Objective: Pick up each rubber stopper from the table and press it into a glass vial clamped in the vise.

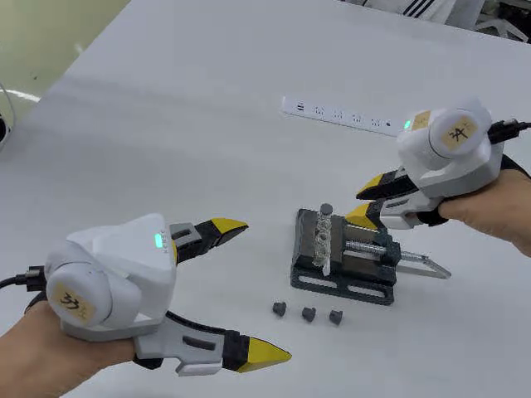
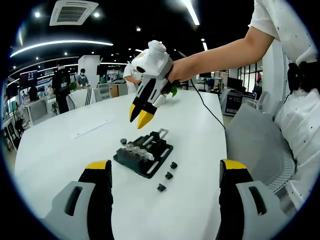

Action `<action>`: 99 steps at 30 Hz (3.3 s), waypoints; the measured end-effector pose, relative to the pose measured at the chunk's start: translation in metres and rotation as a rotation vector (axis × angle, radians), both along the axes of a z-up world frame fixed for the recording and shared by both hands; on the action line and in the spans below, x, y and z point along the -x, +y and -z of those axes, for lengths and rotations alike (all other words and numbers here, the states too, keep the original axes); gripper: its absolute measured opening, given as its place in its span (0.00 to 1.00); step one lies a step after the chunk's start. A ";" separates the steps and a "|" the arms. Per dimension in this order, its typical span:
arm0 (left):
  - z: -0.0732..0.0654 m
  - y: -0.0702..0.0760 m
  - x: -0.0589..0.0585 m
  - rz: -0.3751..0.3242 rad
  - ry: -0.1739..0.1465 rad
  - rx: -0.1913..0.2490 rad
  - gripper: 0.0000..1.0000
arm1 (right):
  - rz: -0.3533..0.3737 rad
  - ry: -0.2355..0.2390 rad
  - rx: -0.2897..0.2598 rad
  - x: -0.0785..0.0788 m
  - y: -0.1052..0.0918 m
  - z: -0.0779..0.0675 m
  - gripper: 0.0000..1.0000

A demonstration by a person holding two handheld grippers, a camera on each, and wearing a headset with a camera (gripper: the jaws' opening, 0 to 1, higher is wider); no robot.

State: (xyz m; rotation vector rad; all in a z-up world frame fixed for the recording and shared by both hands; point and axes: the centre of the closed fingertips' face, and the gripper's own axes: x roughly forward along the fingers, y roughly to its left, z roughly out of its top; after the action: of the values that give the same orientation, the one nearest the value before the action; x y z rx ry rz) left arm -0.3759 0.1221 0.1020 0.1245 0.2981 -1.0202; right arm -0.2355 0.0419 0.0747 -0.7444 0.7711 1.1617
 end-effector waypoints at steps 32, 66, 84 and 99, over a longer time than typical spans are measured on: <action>0.026 0.002 -0.007 0.080 0.042 -0.126 0.66 | 0.149 -0.017 -0.228 0.073 -0.064 -0.020 0.39; 0.084 -0.010 -0.017 0.256 0.070 -0.307 0.25 | 0.226 -0.012 -0.404 0.117 -0.093 -0.009 0.66; 0.121 -0.024 -0.022 0.342 0.092 -0.371 0.16 | 0.277 -0.005 -0.422 0.117 -0.109 -0.008 0.65; 0.130 -0.032 -0.022 0.367 0.093 -0.376 0.10 | 0.296 -0.002 -0.405 0.122 -0.116 -0.006 0.65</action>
State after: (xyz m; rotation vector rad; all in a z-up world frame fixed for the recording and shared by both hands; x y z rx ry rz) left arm -0.3543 0.0901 -0.0275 0.4869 0.5647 -1.3272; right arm -0.3571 -0.0741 0.0803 -0.2826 0.5943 1.0031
